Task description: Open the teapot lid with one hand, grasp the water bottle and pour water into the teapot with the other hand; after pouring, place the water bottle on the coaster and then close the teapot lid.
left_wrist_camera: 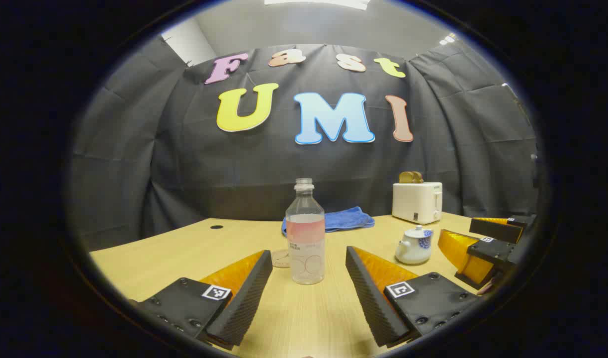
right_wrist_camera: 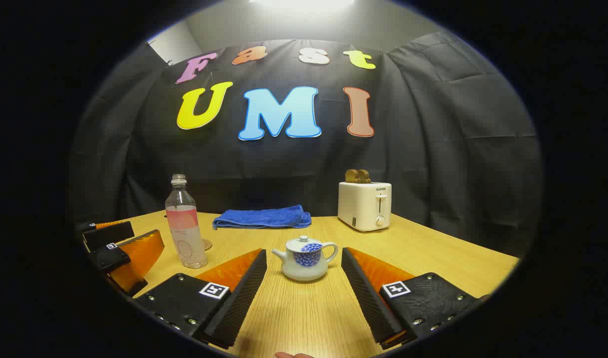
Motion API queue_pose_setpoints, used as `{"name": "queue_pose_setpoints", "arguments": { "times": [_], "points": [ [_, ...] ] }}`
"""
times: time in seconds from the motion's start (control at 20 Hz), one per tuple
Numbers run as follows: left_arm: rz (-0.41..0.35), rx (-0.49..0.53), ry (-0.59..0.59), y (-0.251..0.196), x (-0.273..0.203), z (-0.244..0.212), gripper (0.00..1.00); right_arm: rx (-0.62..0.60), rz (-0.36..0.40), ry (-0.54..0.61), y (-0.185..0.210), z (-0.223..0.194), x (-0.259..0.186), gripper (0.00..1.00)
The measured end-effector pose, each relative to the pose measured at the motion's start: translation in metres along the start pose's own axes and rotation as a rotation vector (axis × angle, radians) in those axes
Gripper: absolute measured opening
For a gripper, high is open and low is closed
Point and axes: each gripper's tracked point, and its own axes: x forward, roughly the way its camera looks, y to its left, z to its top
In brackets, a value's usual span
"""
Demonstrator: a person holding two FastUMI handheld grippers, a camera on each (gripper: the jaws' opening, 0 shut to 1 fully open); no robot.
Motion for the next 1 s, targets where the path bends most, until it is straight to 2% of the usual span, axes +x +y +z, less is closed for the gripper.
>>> {"name": "queue_pose_setpoints", "arguments": {
  "times": [0.85,1.0],
  "points": [
    [0.004,0.000,-0.002,-0.0001,0.0012,0.0008,1.00,0.002,-0.018,0.001,-0.0031,0.0002,-0.0001,0.96],
    [-0.023,0.000,-0.001,-0.0055,0.0016,0.0000,1.00,0.003,-0.029,0.002,-0.0048,-0.0002,0.0017,0.96]
  ]
}}
